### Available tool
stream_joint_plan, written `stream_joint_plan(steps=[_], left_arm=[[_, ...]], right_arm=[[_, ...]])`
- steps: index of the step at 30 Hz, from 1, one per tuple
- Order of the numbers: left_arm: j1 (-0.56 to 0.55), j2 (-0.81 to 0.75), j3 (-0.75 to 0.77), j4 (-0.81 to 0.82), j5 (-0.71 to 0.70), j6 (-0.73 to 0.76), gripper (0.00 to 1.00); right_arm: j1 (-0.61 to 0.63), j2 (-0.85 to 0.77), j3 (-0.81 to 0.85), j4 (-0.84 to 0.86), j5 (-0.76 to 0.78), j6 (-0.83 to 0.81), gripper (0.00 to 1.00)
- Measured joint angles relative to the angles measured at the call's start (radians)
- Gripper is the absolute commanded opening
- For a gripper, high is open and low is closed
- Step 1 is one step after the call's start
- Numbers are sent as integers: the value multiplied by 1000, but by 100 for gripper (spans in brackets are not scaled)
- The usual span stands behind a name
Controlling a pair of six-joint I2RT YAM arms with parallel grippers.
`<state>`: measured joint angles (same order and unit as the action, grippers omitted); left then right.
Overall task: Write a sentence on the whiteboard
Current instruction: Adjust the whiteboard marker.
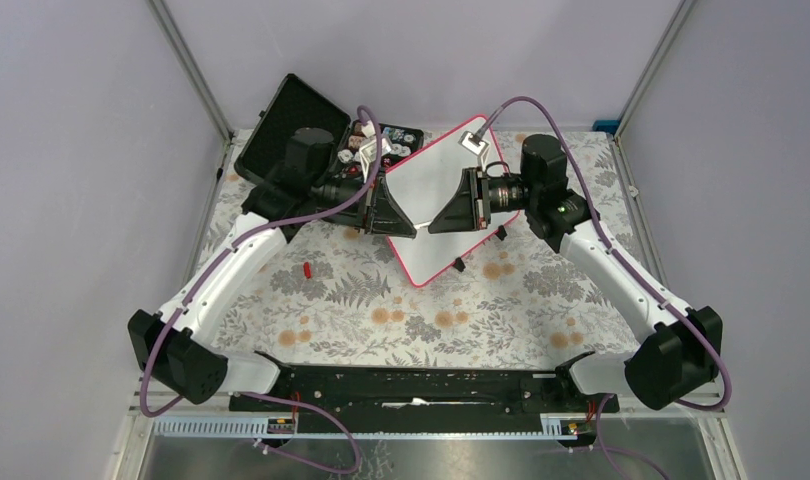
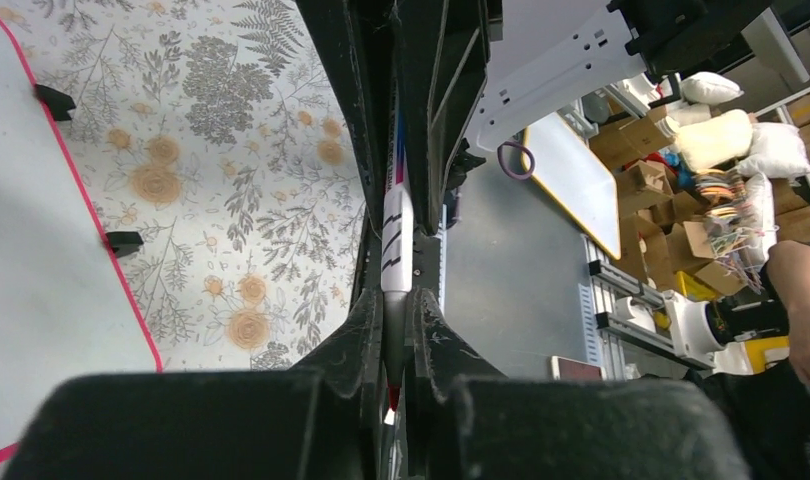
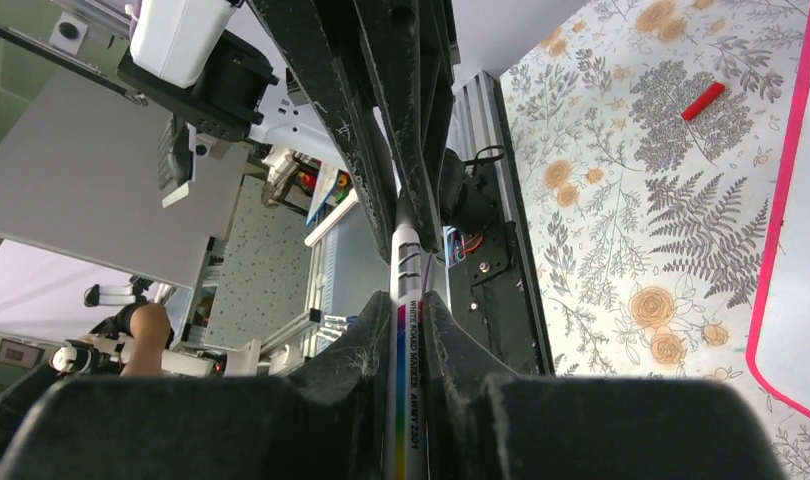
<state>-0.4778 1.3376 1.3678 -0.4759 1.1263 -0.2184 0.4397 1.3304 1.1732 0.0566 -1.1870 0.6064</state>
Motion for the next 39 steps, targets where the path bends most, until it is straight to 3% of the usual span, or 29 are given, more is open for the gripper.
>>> stream_joint_plan(steps=[2, 5, 17, 27, 39], left_arm=[[0, 1, -2, 0, 6, -6, 0], [-2, 1, -3, 5, 15, -7, 0], [-4, 0, -22, -54, 15, 50, 0], [-5, 0, -22, -89, 6, 64, 0], [-12, 3, -21, -98, 3, 64, 0]], right_arm=[[0, 0, 0, -5, -6, 1, 39], [1, 0, 0, 0, -11, 5, 48], [1, 0, 2, -51, -10, -27, 35], [15, 0, 36, -174, 13, -114, 40], [31, 2, 42, -215, 27, -158, 35]])
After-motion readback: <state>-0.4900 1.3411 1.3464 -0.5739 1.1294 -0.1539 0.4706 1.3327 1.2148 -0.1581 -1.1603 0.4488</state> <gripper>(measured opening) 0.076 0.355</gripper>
